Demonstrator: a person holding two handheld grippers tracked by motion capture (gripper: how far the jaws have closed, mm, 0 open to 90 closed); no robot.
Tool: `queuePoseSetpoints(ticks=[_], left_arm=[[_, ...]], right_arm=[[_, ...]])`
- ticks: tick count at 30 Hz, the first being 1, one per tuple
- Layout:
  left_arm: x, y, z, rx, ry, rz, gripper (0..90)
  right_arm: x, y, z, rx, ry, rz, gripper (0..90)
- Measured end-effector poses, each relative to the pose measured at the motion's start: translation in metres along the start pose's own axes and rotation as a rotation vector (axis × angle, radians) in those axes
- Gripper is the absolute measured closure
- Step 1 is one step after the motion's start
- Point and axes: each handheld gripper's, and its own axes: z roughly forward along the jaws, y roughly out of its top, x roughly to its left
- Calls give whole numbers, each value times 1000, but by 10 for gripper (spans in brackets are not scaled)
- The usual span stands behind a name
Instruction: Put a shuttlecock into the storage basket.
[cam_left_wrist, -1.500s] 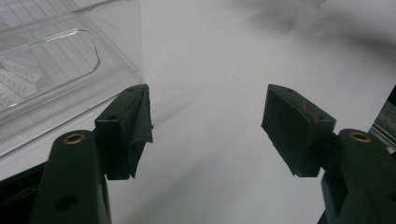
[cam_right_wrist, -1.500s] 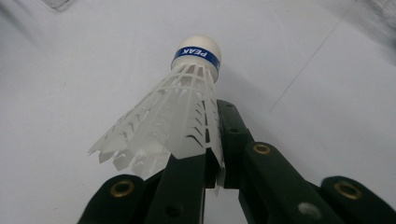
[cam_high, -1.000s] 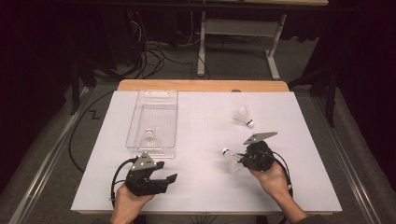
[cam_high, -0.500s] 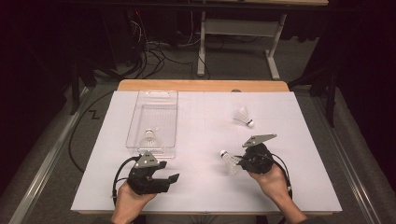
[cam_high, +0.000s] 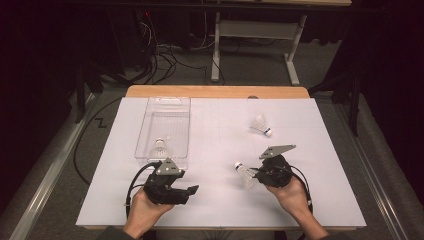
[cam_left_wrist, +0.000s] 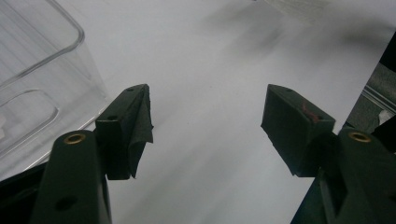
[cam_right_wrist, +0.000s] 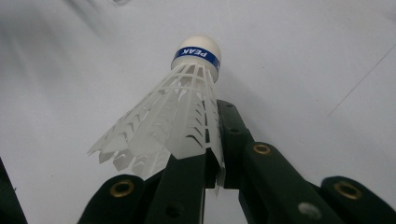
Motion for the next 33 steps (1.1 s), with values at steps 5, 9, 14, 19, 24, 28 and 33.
queuePoseSetpoints(ticks=[5, 9, 14, 19, 24, 28, 33], left_arm=[[-2, 6, 3, 24, -3, 15, 332], [-3, 10, 6, 30, -6, 14, 324], [-5, 14, 10, 42, -10, 21, 315], [-7, 20, 12, 55, -16, 35, 307], [-10, 24, 17, 63, -15, 45, 301], [-11, 28, 21, 74, -18, 55, 297], [-11, 32, 24, 88, -16, 66, 296]], right_arm=[[0, 0, 0, 1, 3, -8, 900], [2, 1, 1, 6, 7, -18, 900], [4, 1, 2, 8, 16, -28, 900], [6, 3, 3, 11, 24, -41, 900], [8, 4, 4, 10, 32, -47, 900], [8, 5, 4, 15, 39, -51, 900], [9, 6, 5, 18, 45, -60, 900]])
